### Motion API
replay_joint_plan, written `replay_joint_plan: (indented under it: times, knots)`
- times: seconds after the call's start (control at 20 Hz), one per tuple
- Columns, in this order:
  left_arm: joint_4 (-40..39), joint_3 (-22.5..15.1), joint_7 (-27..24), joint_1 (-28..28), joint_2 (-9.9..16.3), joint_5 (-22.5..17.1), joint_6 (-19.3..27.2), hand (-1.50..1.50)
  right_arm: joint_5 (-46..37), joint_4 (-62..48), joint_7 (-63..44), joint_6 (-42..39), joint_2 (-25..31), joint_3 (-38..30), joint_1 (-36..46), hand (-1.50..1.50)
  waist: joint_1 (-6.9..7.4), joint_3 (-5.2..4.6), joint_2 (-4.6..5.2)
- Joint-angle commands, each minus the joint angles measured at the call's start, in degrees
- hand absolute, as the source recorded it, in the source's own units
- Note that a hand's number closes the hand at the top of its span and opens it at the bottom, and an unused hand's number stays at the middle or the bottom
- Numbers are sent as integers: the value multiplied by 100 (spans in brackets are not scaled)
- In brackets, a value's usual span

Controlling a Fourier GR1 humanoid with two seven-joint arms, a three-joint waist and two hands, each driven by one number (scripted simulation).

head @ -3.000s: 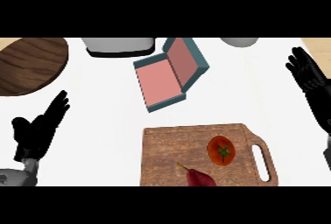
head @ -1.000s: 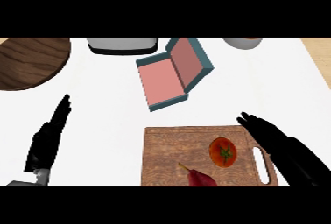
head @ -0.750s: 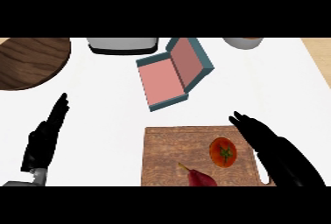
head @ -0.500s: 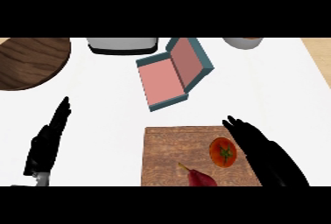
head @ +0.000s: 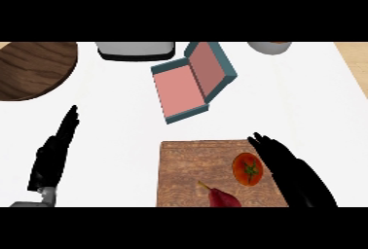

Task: Pick the tomato from the cutting board and place it in the cardboard box

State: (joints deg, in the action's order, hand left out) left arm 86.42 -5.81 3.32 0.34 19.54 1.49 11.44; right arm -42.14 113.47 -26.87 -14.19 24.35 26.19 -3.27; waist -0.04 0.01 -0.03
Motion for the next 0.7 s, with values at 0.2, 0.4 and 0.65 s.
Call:
replay_joint_plan:
  times: [0.2, 0.4, 0.65]
  knots:
    - [-312, 252, 159, -454, -288, 344, -179, 0, -298, -770, 728, 110, -385, -380, 85, -150, -8, -1, 5]
    - [527, 409, 624, -111, -190, 375, -396, 0, -606, -542, 478, 37, -717, -226, -74, -150, 5, 0, -2]
    - [716, 189, 513, 224, -612, 759, -312, 0, -748, -822, 486, -189, -1074, -318, 258, -150, 15, -1, -2]
